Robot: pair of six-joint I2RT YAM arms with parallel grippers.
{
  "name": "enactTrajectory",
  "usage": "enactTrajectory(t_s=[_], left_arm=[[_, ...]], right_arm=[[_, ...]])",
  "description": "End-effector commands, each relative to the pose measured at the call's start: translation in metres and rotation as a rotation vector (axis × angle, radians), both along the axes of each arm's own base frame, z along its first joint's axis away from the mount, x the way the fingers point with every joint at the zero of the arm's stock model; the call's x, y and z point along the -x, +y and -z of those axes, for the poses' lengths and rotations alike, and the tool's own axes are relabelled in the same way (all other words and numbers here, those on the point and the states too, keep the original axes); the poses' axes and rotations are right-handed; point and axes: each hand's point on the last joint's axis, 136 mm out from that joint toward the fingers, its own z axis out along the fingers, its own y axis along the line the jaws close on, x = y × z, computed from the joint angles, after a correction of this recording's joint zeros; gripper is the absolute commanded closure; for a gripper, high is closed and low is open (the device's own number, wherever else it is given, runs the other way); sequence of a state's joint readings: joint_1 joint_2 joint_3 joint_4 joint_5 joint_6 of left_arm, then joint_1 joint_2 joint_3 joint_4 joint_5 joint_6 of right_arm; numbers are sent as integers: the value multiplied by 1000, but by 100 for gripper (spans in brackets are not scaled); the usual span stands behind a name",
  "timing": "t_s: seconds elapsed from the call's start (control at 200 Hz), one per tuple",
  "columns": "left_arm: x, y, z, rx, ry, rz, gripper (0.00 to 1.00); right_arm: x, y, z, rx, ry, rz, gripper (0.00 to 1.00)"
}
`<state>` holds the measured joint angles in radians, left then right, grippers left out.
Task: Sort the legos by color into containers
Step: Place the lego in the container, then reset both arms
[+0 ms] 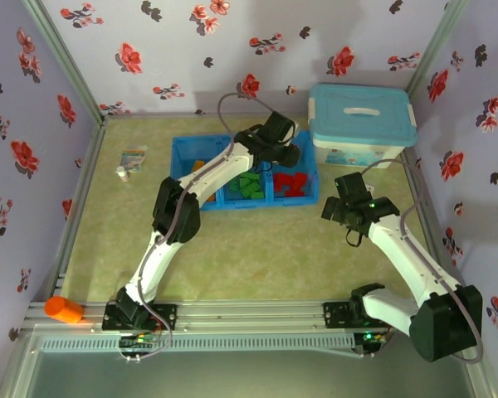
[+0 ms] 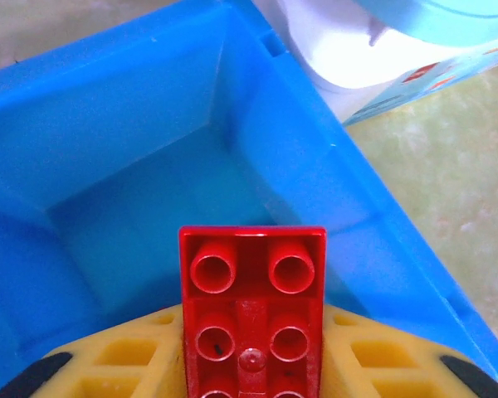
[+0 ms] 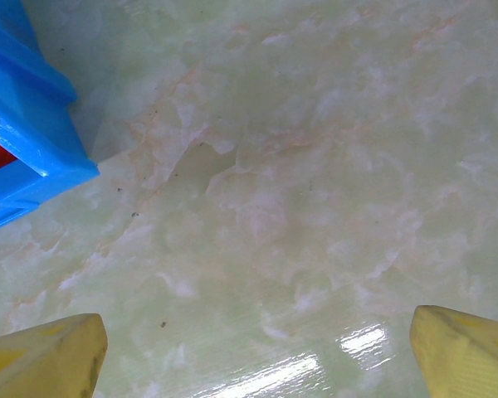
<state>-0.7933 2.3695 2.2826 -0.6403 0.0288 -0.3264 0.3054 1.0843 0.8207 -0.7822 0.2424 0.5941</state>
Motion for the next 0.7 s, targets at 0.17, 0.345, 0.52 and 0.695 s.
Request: enactTrajectory(t_s=[0.17,0.345,0.52,0.695], left_arm=[[-9,-6,-4,20,9,11,47],[-8,-4,-28,39,-12,17,24],[3,7,-63,66,-57,22,25],[22,37,-101,89,-141,-10,25]], right_arm=[[4,1,-1,-20,-8,-13,5],[2,6,1,-38,-21,-30,5],[-5,7,-5,-38,-44,-40,5],[-18,10,-24,-18,-113,-97,4]])
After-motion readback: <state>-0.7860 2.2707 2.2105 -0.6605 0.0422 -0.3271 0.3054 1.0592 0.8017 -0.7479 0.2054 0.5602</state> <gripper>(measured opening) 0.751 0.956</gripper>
